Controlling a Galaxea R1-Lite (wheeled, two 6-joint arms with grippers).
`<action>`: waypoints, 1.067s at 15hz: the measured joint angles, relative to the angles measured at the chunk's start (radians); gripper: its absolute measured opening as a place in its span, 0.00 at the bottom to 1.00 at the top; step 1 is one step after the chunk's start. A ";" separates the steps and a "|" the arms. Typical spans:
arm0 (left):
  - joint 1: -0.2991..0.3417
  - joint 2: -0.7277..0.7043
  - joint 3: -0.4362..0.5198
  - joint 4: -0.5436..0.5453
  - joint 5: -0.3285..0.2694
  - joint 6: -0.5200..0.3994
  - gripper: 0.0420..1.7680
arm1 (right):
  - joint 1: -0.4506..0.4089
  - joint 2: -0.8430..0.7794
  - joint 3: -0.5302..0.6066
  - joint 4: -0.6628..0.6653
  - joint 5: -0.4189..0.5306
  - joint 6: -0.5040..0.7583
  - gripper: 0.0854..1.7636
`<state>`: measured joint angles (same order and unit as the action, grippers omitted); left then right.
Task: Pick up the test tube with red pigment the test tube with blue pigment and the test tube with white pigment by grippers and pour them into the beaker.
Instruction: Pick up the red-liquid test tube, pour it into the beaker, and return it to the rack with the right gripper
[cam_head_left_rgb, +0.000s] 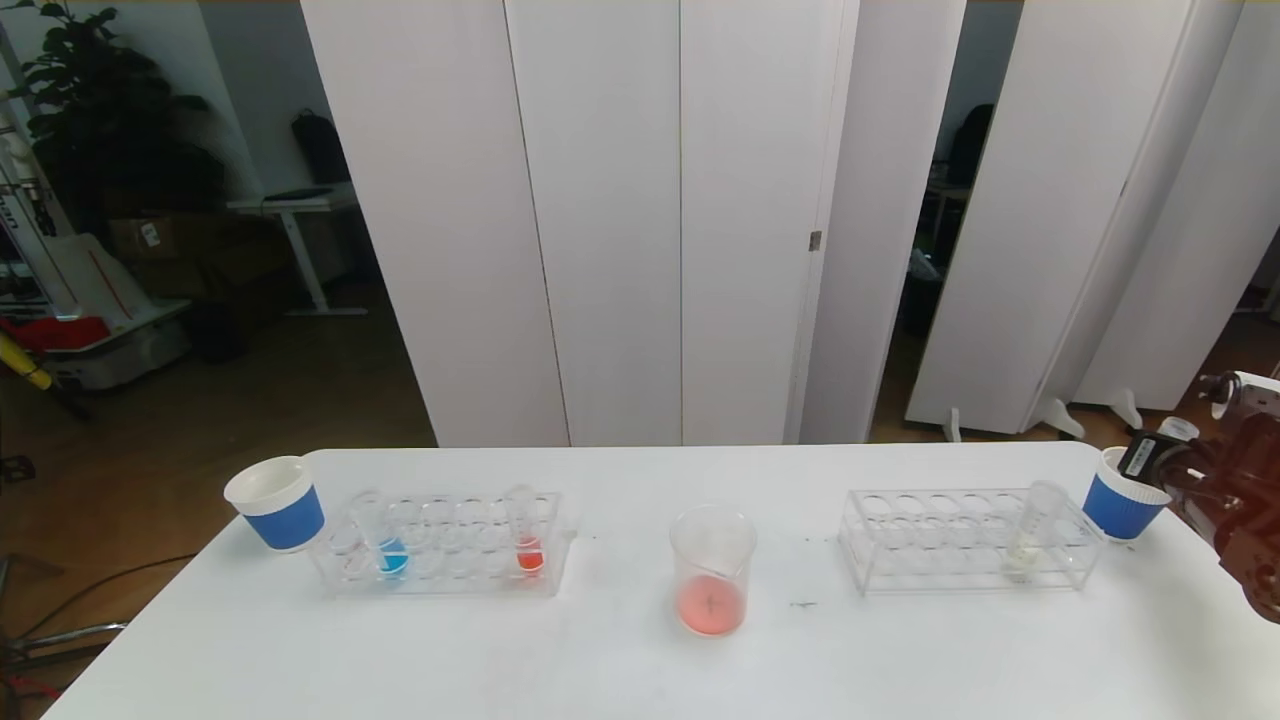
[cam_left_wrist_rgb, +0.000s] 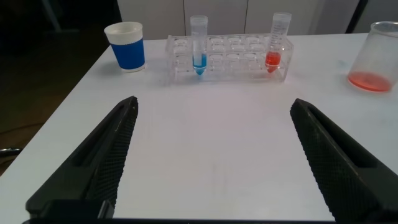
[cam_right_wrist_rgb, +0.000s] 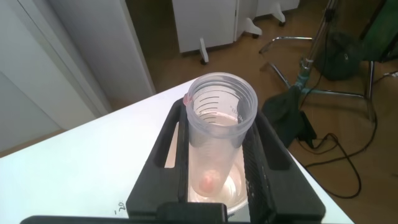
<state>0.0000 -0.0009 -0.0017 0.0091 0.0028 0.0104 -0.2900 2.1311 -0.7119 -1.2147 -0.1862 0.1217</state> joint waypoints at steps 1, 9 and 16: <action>0.000 0.000 0.000 0.000 0.000 0.000 0.99 | 0.000 0.000 0.003 0.000 0.000 0.001 0.29; 0.000 0.000 0.000 0.000 0.000 0.000 0.99 | 0.000 0.000 0.014 0.000 0.000 0.002 0.99; 0.000 0.000 0.000 0.000 0.000 0.000 0.99 | -0.012 -0.102 0.012 0.074 0.017 -0.004 0.99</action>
<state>0.0000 -0.0009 -0.0017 0.0091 0.0028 0.0109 -0.3019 2.0287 -0.7000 -1.1406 -0.1694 0.1179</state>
